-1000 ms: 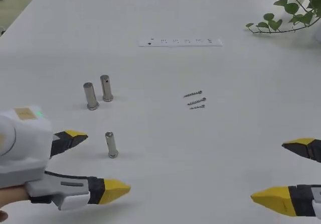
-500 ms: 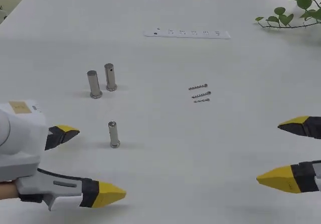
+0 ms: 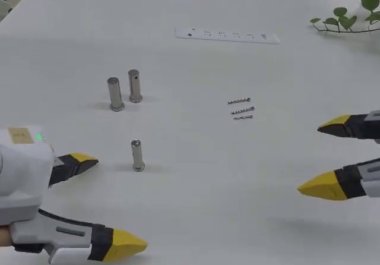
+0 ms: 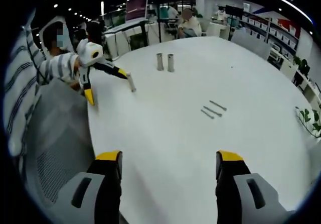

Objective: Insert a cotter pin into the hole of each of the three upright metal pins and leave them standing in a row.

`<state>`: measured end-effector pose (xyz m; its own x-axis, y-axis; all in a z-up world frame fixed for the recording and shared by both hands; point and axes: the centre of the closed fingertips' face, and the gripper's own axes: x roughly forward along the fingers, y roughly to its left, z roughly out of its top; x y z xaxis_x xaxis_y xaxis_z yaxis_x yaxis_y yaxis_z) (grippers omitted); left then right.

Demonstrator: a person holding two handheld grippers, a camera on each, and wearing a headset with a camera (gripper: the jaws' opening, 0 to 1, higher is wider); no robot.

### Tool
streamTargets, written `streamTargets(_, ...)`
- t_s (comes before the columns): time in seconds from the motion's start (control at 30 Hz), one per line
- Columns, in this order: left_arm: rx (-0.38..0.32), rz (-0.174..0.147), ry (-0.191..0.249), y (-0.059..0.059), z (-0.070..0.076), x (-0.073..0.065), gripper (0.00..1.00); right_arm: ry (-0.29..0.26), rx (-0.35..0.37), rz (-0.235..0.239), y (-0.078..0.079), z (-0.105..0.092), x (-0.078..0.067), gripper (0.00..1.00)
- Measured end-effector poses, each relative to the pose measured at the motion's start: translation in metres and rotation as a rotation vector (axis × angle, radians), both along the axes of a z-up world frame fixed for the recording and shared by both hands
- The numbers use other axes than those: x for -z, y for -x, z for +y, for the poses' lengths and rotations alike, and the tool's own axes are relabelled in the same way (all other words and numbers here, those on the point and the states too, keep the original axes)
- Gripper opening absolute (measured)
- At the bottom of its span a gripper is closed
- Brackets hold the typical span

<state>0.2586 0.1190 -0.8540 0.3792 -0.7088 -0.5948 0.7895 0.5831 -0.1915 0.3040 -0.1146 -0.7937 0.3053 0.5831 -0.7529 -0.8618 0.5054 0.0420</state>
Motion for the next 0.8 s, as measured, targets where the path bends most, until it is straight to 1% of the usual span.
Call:
streamTargets(0.07, -0.003, -0.007, 0.004, -0.001, 0.0, -0.002, 0.99, 0.018, -0.026, 0.006, -0.005, 0.001, 0.001, 0.77)
streamTargets(0.17, -0.01, -0.006, 0.015, -0.001, 0.0, -0.004, 0.99, 0.051, -0.067, 0.015, -0.014, 0.002, 0.005, 0.77)
streamTargets(0.2, -0.021, -0.005, 0.018, -0.002, 0.001, -0.004, 0.99, 0.066, -0.075, 0.011, -0.017, 0.002, 0.006, 0.75)
streamTargets(0.23, -0.027, -0.003, 0.02, -0.002, 0.002, -0.004, 0.99, 0.089, -0.087, -0.001, -0.02, 0.001, 0.007, 0.73)
streamTargets(0.27, -0.034, -0.001, 0.026, -0.002, 0.002, -0.005, 0.99, 0.125, -0.096, -0.009, -0.024, -0.002, 0.009, 0.71)
streamTargets(0.3, -0.038, 0.0, 0.028, -0.002, 0.002, -0.005, 0.99, 0.108, -0.1, -0.011, -0.026, 0.002, 0.009, 0.71)
streamTargets(0.43, -0.044, 0.005, 0.031, -0.001, 0.004, -0.005, 0.99, 0.103, -0.117, 0.003, -0.034, 0.006, 0.012, 0.7)
streamTargets(0.5, -0.049, 0.009, 0.034, 0.0, 0.004, -0.005, 0.99, 0.109, -0.13, 0.006, -0.038, 0.008, 0.014, 0.69)
streamTargets(0.57, -0.055, 0.026, 0.031, 0.002, 0.006, -0.003, 0.97, 0.127, -0.14, 0.0, -0.042, 0.009, 0.017, 0.67)
streamTargets(0.63, -0.054, 0.022, 0.023, 0.004, 0.006, -0.001, 0.96, 0.143, -0.156, -0.019, -0.047, 0.01, 0.017, 0.64)
streamTargets(0.7, -0.051, 0.032, 0.033, 0.007, 0.005, -0.001, 0.96, 0.144, -0.16, -0.023, -0.051, 0.013, 0.017, 0.64)
streamTargets(0.8, -0.056, 0.034, 0.04, 0.009, 0.004, -0.001, 0.97, 0.155, -0.18, -0.027, -0.055, 0.017, 0.019, 0.63)
